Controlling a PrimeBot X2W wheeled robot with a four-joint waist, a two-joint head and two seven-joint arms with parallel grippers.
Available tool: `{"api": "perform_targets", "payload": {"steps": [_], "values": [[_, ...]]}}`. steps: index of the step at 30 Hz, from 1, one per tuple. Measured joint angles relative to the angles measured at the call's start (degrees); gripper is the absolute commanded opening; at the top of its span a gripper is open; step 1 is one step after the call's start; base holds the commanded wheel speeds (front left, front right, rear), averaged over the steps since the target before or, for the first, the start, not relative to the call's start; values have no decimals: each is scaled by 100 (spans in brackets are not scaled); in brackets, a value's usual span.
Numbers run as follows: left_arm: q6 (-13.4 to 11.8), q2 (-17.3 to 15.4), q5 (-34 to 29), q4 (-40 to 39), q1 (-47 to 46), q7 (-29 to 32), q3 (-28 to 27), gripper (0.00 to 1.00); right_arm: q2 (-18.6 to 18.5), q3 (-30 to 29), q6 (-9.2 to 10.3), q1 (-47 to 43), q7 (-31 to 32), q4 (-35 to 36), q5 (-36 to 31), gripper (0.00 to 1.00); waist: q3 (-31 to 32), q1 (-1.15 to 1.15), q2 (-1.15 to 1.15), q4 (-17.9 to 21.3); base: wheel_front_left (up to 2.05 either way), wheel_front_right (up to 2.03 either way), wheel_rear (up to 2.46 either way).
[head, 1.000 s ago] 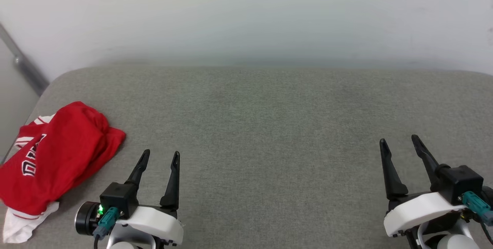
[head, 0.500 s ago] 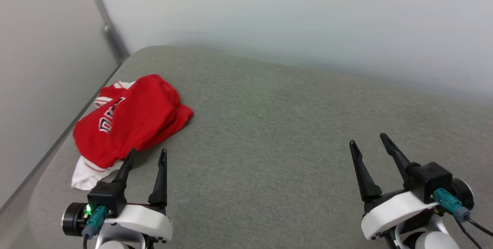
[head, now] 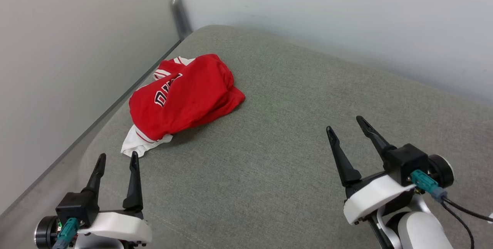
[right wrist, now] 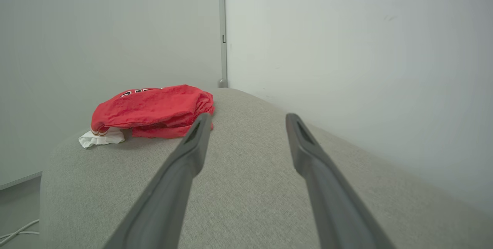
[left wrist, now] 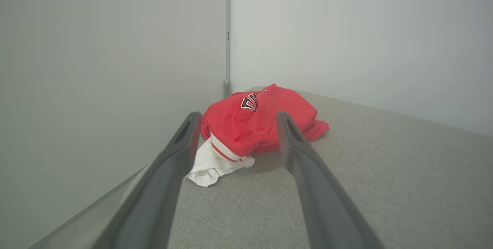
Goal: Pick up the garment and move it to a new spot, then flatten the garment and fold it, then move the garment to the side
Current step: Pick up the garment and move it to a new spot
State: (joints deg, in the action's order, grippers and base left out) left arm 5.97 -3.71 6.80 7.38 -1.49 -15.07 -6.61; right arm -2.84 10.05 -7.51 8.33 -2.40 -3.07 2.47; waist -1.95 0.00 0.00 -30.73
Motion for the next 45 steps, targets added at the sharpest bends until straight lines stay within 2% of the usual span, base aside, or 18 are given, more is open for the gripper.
{"api": "perform_targets", "payload": {"steps": [8, 14, 18, 24, 29, 30, 31, 36, 40, 45], "values": [[1, 29, -53, -155, 37, 0, -119, 100, -2, 80, 0, 289, 5, -175, -47, 100, -202, 0, 0, -61, 0, 0, 0], [60, 2, -88, 89, -313, 0, 26, 100, -5, -111, 0, 280, 13, -96, -101, 100, -328, 0, 0, -43, 0, 0, 0], [110, -234, -25, 553, -1061, -1, 260, 100, -40, -341, 0, 162, 102, 156, -187, 100, -484, 0, 0, -20, 0, 0, 0], [143, -854, 320, 1162, -2326, 229, 422, 100, -124, -413, 0, 123, 349, 545, -303, 100, -852, 0, 0, 273, 0, 0, 0], [153, -1480, 813, 1575, -3248, 936, 832, 100, -166, -467, 1, 227, 403, 742, -311, 100, -1290, 1, 0, 637, 0, 0, 0], [153, -1633, 913, 1691, -3396, 1144, 900, 100, -168, -464, 0, 261, 430, 779, -328, 100, -1385, 1, 0, 707, 0, 0, 0], [153, -1900, 1131, 1971, -3694, 1608, 1031, 100, -171, -474, 0, 337, 444, 827, -356, 100, -1583, 0, 0, 842, 0, 0, 0], [153, -2474, 1640, 2786, -4252, 2611, 1371, 100, -182, -480, 0, 549, 391, 847, -374, 100, -2072, 1, 0, 1156, 0, 0, 0], [154, -2740, 1898, 3585, -4428, 3286, 1441, 100, -177, -442, 0, 700, 322, 790, -374, 100, -2400, 1, 0, 1372, 0, 0, 0], [154, -2776, 2238, 4278, -4607, 3927, 1563, 100, -165, -415, 0, 872, 248, 666, -372, 100, -2692, 1, 0, 1573, 0, 0, 0]]}}
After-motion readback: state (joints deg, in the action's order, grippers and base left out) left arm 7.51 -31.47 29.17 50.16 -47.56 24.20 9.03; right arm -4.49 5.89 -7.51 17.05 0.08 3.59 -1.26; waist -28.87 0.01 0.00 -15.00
